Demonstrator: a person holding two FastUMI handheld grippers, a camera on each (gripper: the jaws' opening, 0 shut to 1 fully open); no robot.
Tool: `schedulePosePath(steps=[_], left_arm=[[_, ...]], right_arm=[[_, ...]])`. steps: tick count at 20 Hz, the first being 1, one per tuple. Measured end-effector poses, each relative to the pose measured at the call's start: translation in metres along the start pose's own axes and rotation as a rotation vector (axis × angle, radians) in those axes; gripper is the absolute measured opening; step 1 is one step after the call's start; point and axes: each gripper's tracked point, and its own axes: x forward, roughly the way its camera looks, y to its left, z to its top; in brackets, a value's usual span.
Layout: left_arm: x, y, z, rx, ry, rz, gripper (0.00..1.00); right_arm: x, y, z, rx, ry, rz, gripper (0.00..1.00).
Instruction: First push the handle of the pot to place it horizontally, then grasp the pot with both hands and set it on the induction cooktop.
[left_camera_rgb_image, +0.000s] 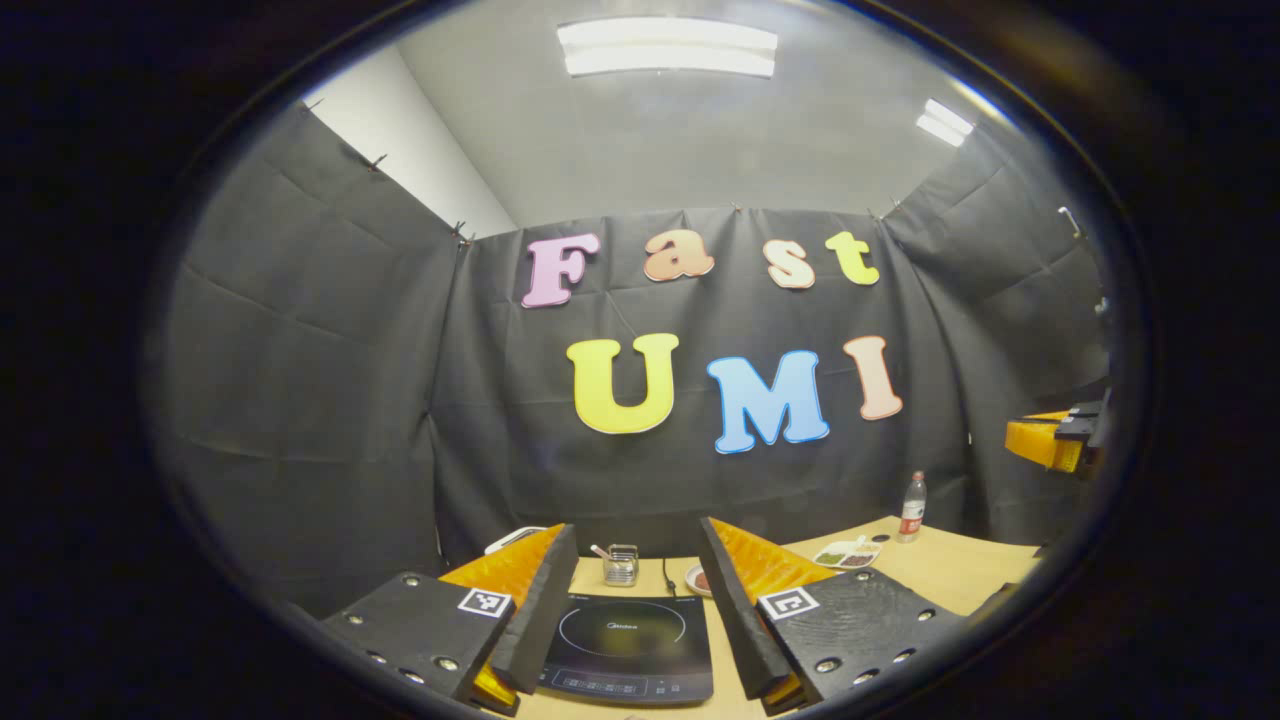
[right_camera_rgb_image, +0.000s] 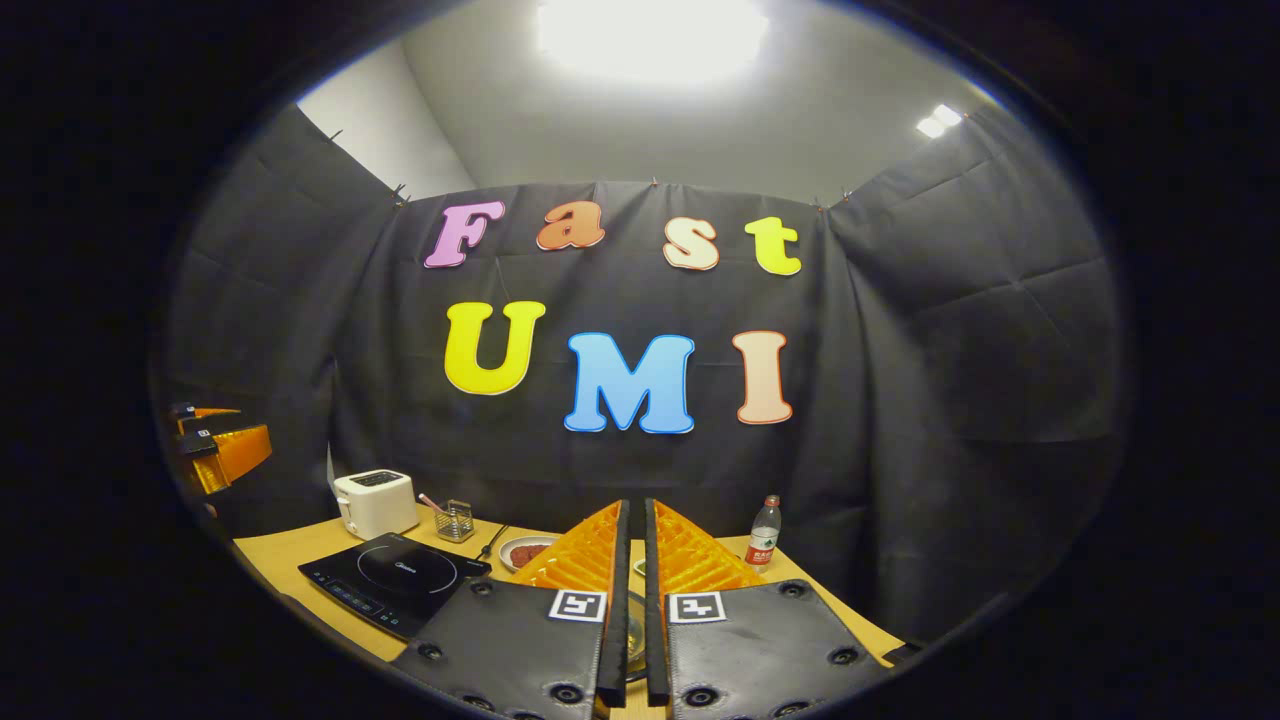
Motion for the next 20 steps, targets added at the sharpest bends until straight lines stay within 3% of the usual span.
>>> schedulePosePath(steps=[1, 2, 4, 8, 9, 11, 20], left_arm=[[0.001, 0.003, -0.002, -0.002, 0.002, 0.001, 0.71], [0.002, 0.008, -0.003, -0.005, 0.003, 0.003, 0.71], [0.006, 0.014, -0.006, -0.012, 0.005, 0.004, 0.77], [0.009, 0.030, -0.011, -0.009, -0.003, -0.005, 0.72], [0.010, 0.033, -0.012, -0.007, -0.001, -0.004, 0.72], [0.013, 0.043, -0.020, -0.006, 0.018, 0.008, 0.75], [0.023, 0.049, -0.027, -0.012, 0.042, 0.059, 0.71]], right_arm=[[-0.003, -0.001, 0.001, -0.002, -0.002, -0.024, 0.09], [0.004, 0.001, -0.002, 0.004, 0.004, -0.002, 0.03], [0.007, 0.018, -0.012, 0.009, 0.033, 0.028, 0.06], [0.015, 0.031, -0.029, -0.027, 0.085, 0.060, 0.02], [0.017, 0.032, -0.035, -0.041, 0.100, 0.060, 0.05], [0.019, 0.039, -0.047, -0.032, 0.142, 0.080, 0.02], [0.020, 0.056, -0.141, -0.045, 0.433, 0.233, 0.02]])
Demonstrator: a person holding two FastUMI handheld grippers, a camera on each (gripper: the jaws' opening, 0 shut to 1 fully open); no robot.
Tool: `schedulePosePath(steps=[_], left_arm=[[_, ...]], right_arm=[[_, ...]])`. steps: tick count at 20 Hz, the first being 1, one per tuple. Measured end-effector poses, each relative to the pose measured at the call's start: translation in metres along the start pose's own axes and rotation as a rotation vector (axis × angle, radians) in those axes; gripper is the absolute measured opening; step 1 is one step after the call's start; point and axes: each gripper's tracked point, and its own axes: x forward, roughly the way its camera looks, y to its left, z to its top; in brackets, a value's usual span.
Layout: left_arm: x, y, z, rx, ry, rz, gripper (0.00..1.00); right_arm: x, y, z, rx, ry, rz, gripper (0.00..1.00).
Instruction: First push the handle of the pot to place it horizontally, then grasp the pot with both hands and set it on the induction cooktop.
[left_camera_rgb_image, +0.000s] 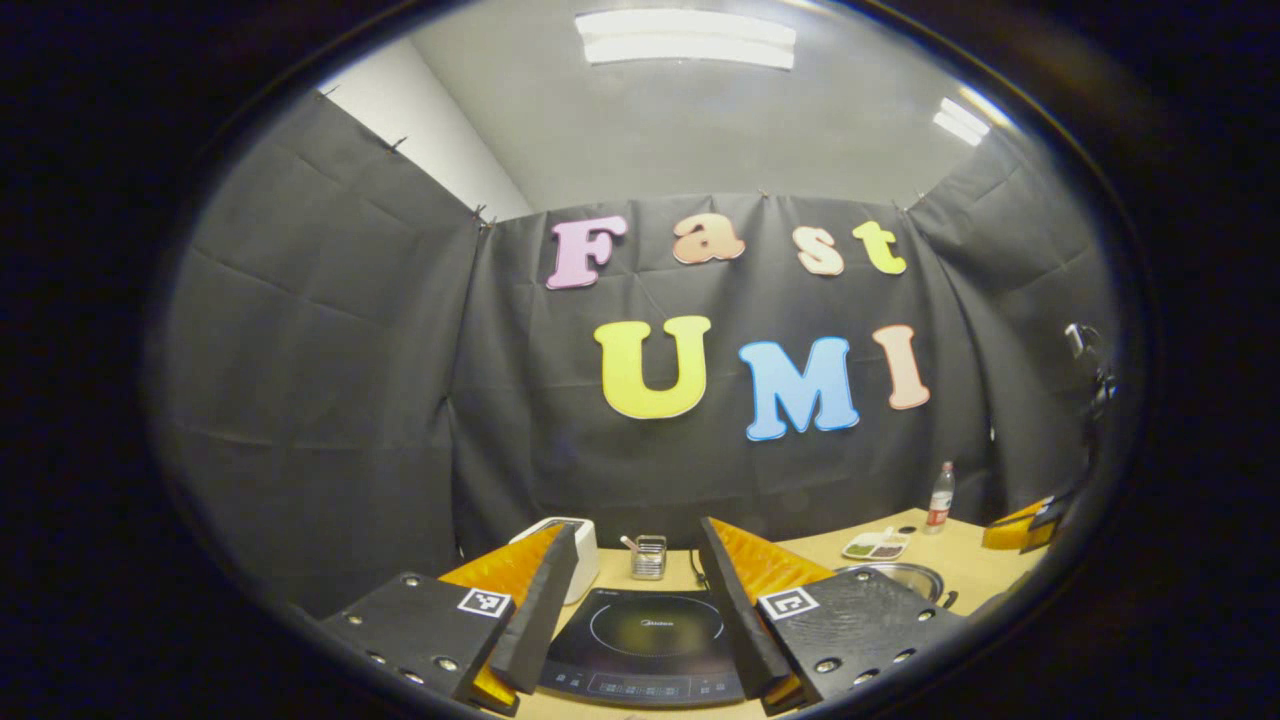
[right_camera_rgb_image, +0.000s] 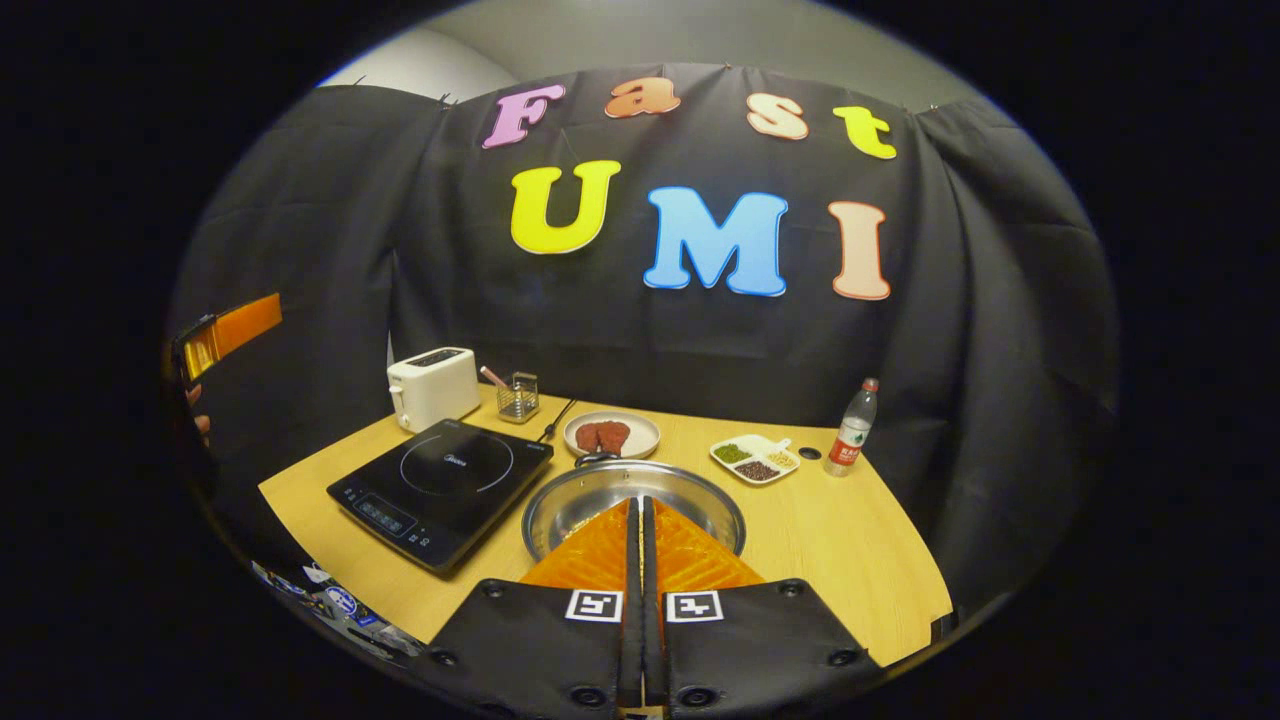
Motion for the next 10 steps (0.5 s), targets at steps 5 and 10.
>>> schedulePosePath(steps=[5, 10], left_arm=[[0.005, -0.010, 0.001, 0.023, 0.012, 0.022, 0.72], [0.009, -0.017, -0.006, 0.037, 0.034, 0.058, 0.72]], right_arm=[[0.016, 0.008, -0.036, -0.023, 0.102, 0.093, 0.02], [0.029, 0.015, -0.069, -0.051, 0.210, 0.173, 0.02]])
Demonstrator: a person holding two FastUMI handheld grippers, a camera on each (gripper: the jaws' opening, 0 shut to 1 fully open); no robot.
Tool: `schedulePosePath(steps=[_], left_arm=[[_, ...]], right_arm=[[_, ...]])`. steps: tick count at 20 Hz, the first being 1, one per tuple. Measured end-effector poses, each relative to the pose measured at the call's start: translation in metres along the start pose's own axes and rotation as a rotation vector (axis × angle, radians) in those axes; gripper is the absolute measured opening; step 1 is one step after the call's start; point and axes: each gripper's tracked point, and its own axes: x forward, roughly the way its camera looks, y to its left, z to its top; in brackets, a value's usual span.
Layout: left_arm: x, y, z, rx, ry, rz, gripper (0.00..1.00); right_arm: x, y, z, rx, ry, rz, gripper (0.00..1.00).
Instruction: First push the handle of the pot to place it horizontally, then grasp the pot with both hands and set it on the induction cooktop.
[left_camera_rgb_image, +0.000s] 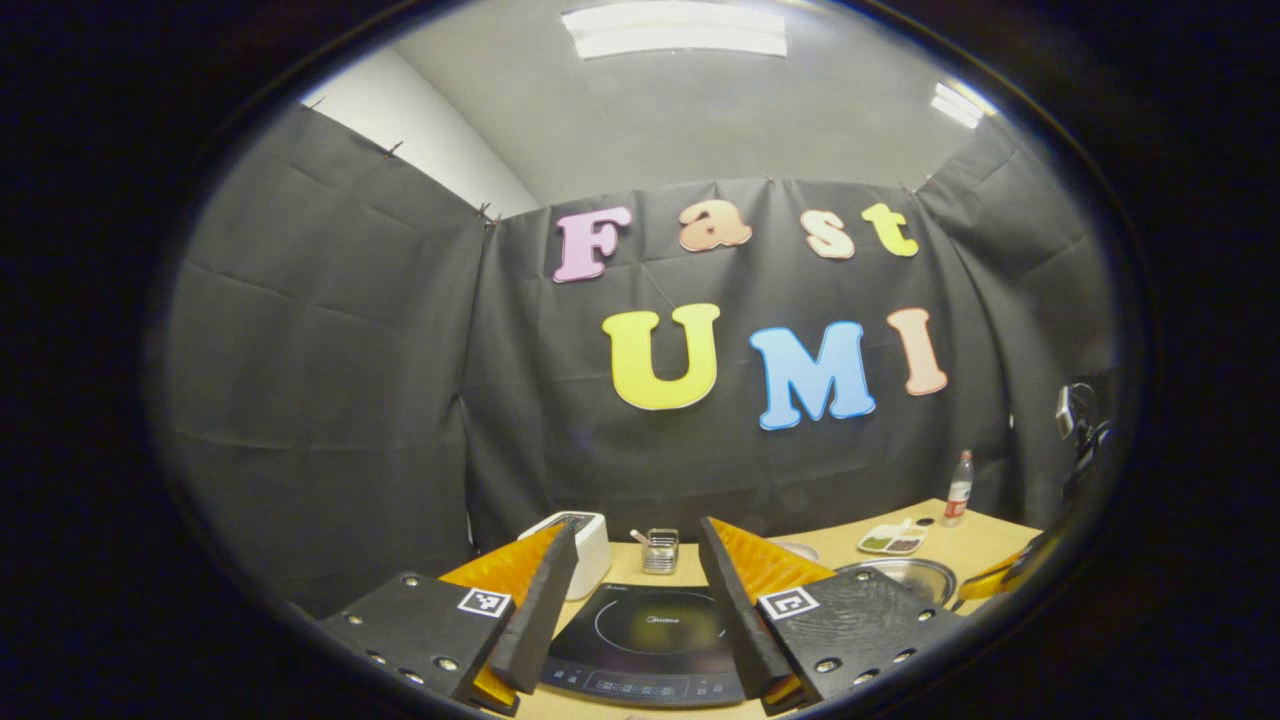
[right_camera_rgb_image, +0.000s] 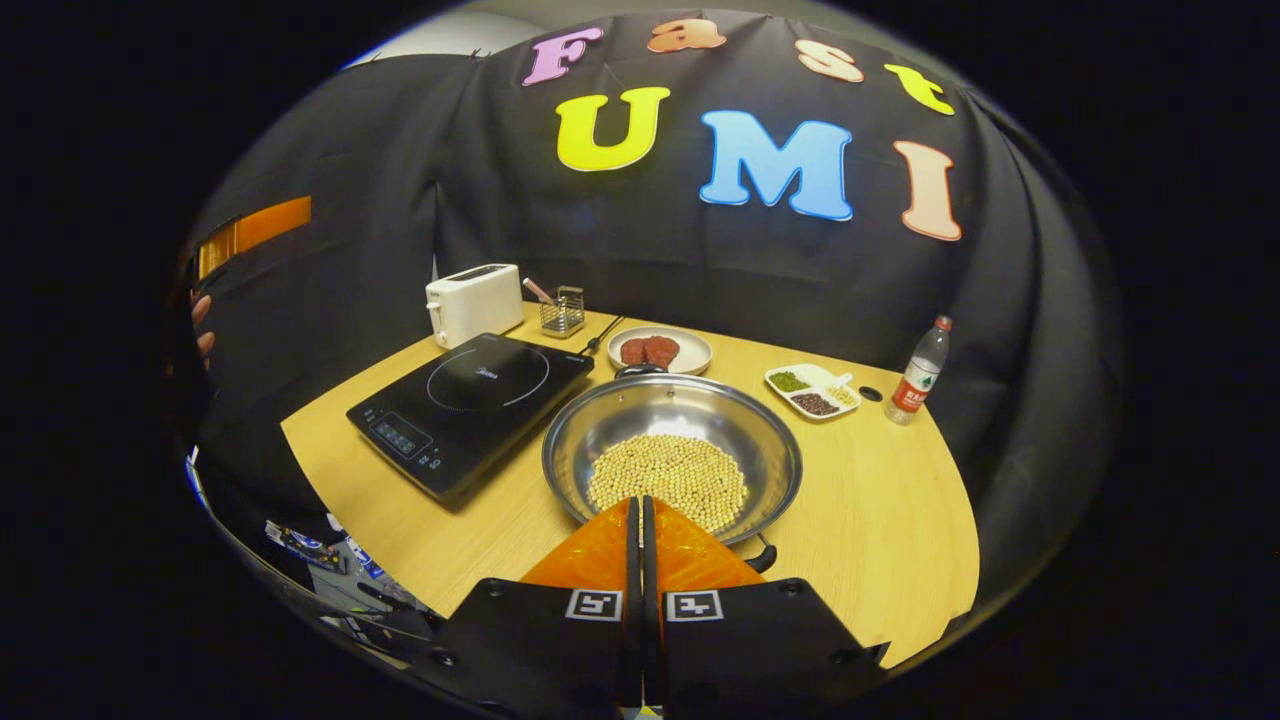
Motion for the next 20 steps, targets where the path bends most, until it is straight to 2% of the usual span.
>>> schedulePosePath(steps=[4, 9, 10, 13, 14, 15, 16, 20], left_arm=[[0.003, -0.004, -0.006, 0.005, 0.018, 0.031, 0.72], [0.009, -0.013, -0.011, 0.012, 0.046, 0.056, 0.75], [0.010, -0.015, -0.012, 0.016, 0.048, 0.058, 0.72], [0.013, -0.022, -0.014, 0.033, 0.059, 0.062, 0.72], [0.013, -0.024, -0.014, 0.036, 0.062, 0.062, 0.75], [0.014, -0.026, -0.015, 0.037, 0.064, 0.064, 0.72], [0.014, -0.027, -0.015, 0.037, 0.066, 0.065, 0.72], [0.014, -0.031, -0.017, 0.045, 0.074, 0.074, 0.72]], right_arm=[[0.014, 0.005, -0.021, -0.033, 0.070, 0.064, 0.02], [0.028, 0.007, -0.047, -0.019, 0.165, 0.134, 0.02], [0.030, 0.006, -0.053, -0.018, 0.182, 0.142, 0.02], [0.037, -0.002, -0.065, -0.012, 0.228, 0.141, 0.00], [0.040, -0.004, -0.069, -0.006, 0.240, 0.140, 0.02], [0.042, -0.006, -0.071, -0.003, 0.249, 0.141, 0.02], [0.044, -0.008, -0.072, -0.004, 0.254, 0.139, 0.00], [0.051, -0.018, -0.077, -0.022, 0.275, 0.126, 0.02]])
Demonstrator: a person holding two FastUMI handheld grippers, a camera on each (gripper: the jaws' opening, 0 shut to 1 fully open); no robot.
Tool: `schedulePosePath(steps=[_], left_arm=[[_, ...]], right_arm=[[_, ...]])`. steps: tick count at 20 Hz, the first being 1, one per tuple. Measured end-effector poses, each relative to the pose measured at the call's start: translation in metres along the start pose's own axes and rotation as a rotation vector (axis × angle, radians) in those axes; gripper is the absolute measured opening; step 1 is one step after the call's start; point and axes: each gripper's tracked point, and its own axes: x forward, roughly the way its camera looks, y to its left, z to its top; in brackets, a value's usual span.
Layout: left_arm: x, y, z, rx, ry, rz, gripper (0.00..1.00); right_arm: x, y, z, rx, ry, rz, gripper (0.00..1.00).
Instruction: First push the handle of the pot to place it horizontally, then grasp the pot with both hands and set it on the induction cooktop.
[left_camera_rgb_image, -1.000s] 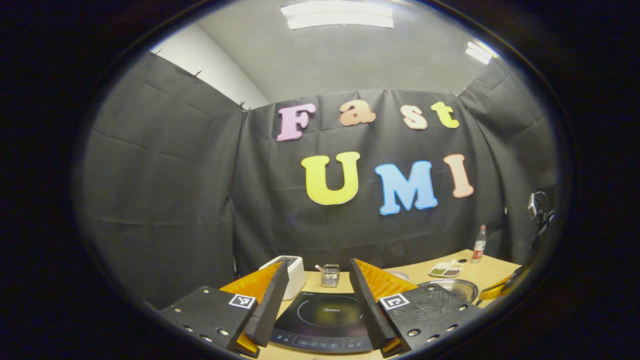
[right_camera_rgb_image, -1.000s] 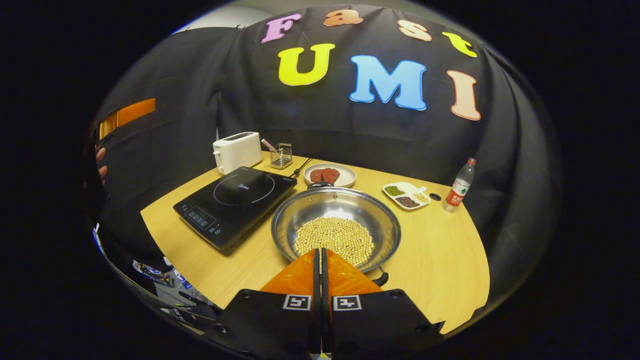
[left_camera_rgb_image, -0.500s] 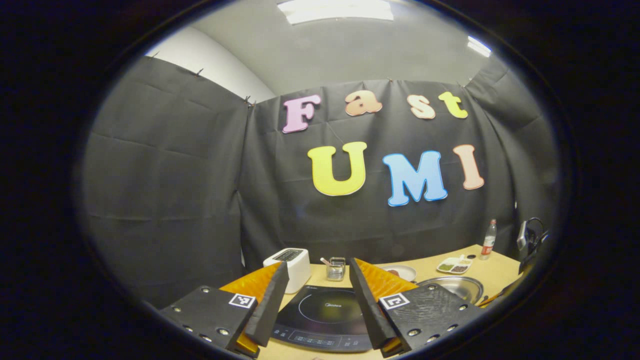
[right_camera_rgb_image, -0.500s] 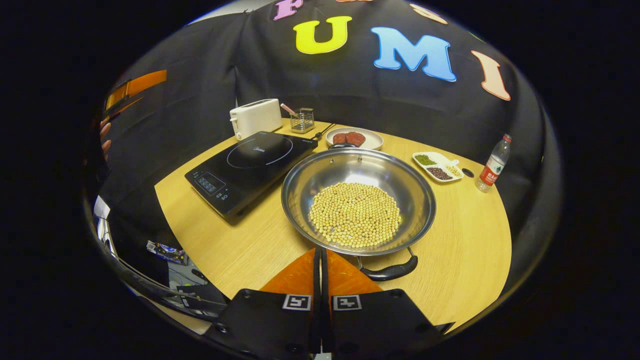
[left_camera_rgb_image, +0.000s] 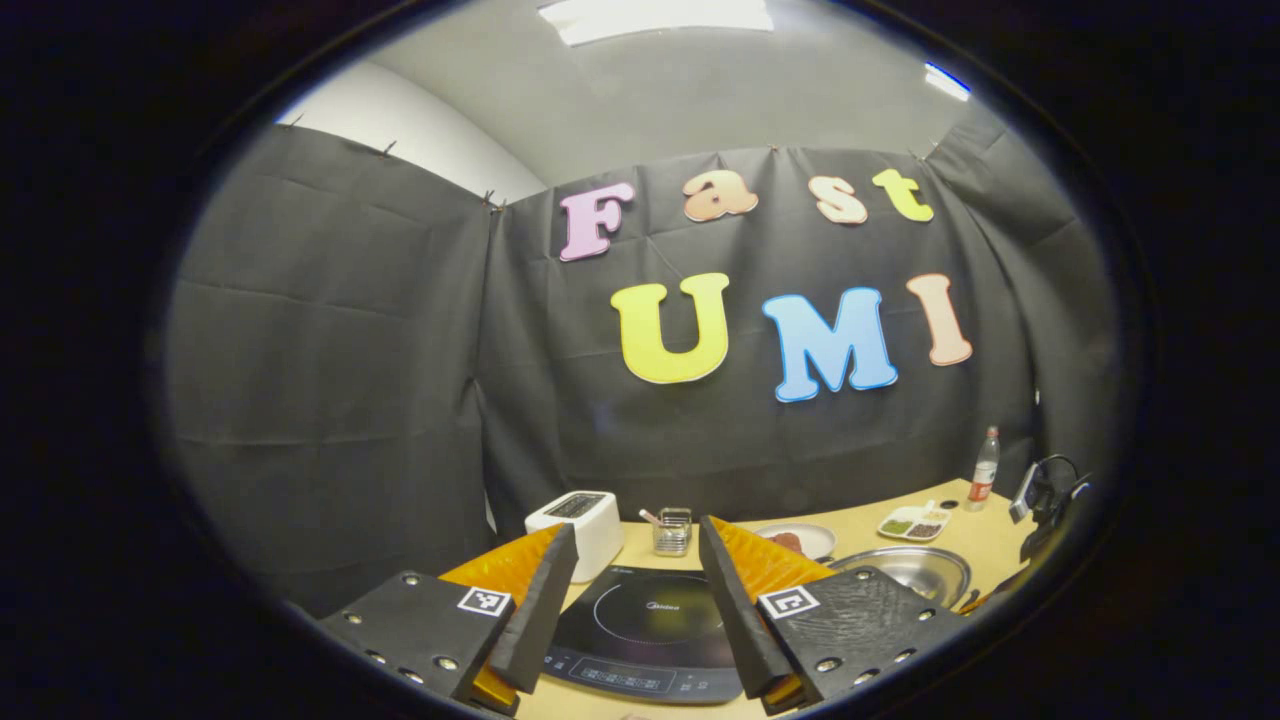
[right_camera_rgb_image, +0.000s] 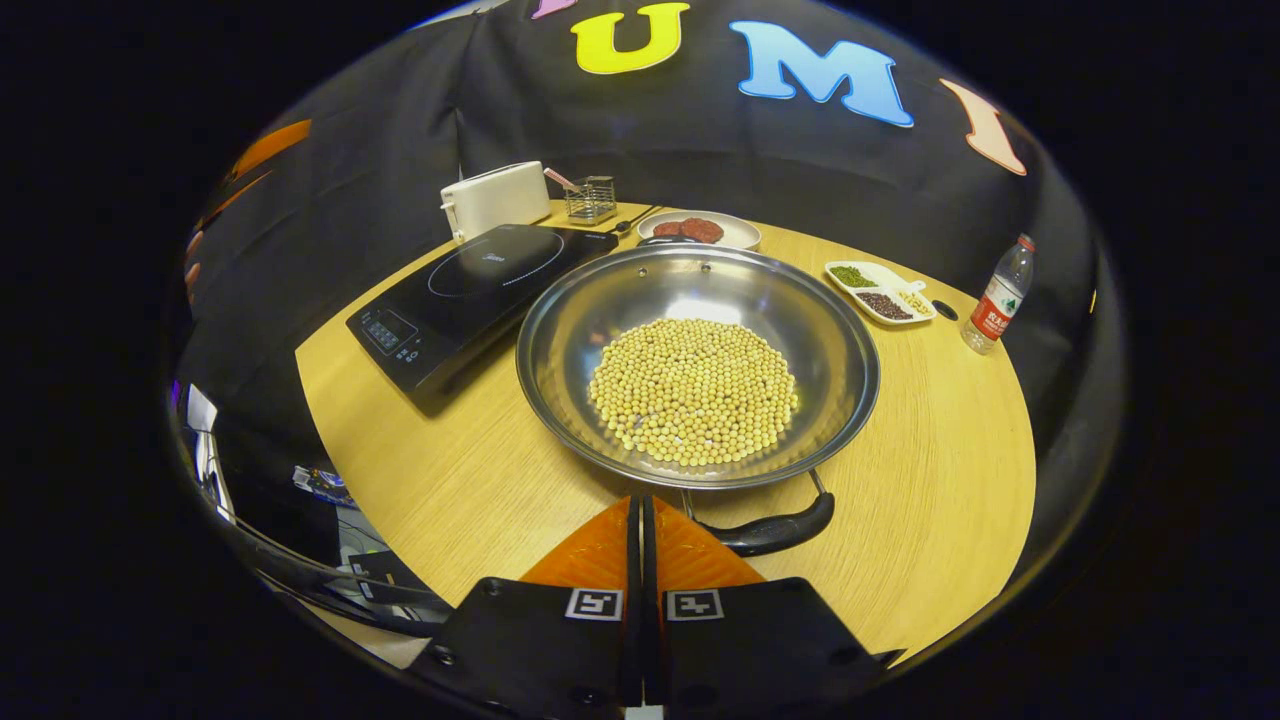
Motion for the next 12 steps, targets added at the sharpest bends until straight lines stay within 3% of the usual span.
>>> schedulePosePath(steps=[3, 12], left_arm=[[0.000, -0.003, -0.001, 0.000, 0.005, 0.004, 0.72], [0.002, -0.021, -0.001, 0.000, 0.005, -0.010, 0.75]], right_arm=[[-0.001, -0.001, -0.003, 0.006, 0.010, 0.018, 0.02], [0.000, -0.032, -0.006, 0.010, 0.031, -0.033, 0.02]])
